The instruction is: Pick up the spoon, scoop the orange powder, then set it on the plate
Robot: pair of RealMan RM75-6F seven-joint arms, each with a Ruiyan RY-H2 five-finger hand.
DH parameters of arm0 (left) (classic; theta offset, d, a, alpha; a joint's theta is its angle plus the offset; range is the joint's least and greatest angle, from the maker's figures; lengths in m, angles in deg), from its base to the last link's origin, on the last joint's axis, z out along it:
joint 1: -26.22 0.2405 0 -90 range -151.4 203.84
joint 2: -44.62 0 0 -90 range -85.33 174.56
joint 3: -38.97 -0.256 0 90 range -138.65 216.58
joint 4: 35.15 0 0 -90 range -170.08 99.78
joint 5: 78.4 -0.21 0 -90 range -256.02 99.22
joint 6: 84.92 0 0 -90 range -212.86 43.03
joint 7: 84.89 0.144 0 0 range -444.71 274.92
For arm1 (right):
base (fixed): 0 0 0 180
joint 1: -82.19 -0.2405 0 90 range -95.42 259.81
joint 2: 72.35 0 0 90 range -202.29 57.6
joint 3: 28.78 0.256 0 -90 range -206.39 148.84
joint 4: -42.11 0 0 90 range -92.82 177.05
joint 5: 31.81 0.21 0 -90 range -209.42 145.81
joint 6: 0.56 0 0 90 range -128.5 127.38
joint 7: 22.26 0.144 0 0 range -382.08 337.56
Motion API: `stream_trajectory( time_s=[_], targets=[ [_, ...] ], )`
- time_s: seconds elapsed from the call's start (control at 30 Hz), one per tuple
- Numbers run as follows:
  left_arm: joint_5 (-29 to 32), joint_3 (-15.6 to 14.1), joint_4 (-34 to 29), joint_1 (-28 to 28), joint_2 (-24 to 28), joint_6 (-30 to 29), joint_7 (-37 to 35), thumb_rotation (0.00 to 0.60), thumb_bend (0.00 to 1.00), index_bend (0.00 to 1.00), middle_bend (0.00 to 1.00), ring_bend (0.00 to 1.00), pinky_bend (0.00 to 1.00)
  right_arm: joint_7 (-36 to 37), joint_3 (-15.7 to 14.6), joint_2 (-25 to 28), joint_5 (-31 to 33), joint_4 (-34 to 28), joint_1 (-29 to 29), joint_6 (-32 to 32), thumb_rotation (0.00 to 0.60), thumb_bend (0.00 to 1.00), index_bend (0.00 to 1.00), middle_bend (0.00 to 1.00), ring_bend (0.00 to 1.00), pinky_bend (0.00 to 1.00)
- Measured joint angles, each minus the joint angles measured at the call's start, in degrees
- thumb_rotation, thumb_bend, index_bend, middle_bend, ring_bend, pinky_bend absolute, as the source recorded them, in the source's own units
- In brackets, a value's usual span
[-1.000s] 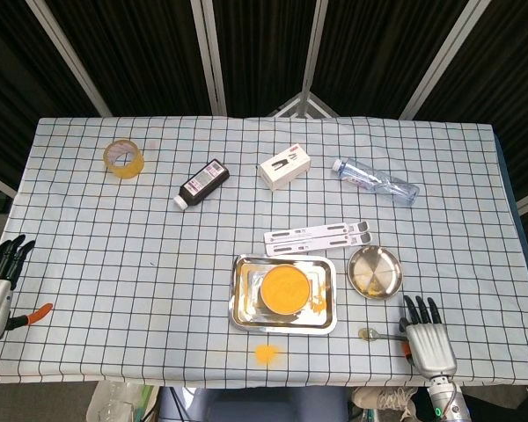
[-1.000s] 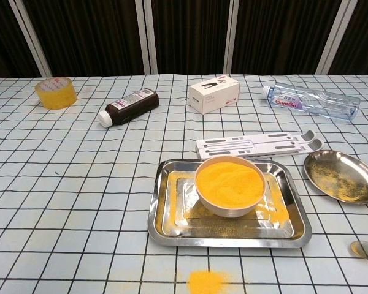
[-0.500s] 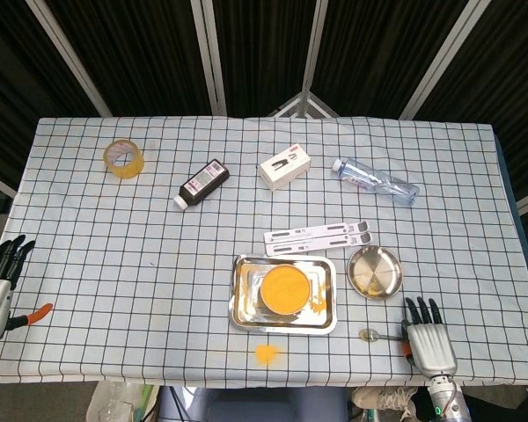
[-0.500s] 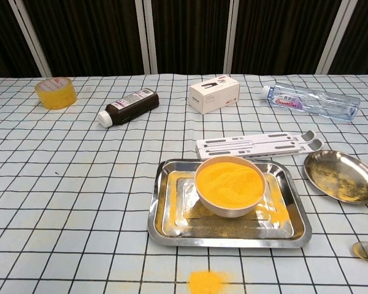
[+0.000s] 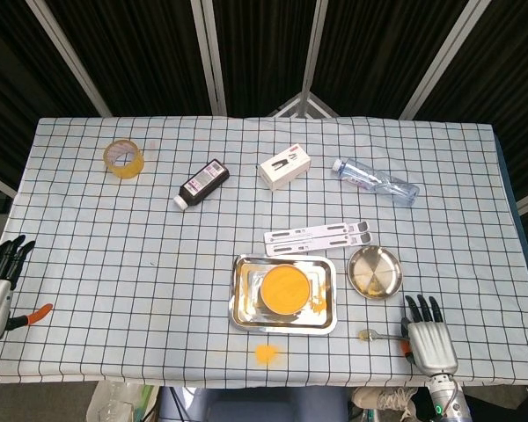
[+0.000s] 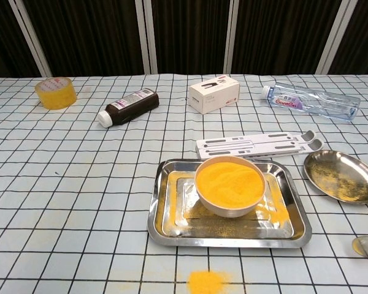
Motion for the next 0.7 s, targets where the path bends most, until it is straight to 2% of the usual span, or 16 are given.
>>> stream_trajectory(
  time_s=[0.17, 0.37, 0.7],
  targets=[
    [0.00, 0.01, -0.01, 0.02, -0.03, -0.07, 0.21, 0.600, 0.00, 0.00, 0.00, 0.00, 0.00, 0.60, 1.53, 1.85, 0.59, -4.43, -0.41, 0.51, 0.600, 0.45, 0.61, 0.13, 0.00, 0.00],
    [0.07, 0.02, -0.03, 0.02, -0.15, -0.07, 0.52, 0.600, 0.00, 0.00, 0.00, 0.00, 0.00, -0.32, 4.99, 4.75, 4.12, -12.47, -1.81, -0.06, 0.600, 0.45, 0.61, 0.13, 0.00, 0.00],
    [0.44, 0.05, -0.12, -0.03, -0.02, 0.28, 0.32, 0.600, 0.00, 0.00, 0.00, 0.00, 0.00, -13.05, 9.97, 6.13, 13.30, -24.44, -6.82, -2.48, 0.600, 0.45, 0.61, 0.13, 0.00, 0.00]
  ],
)
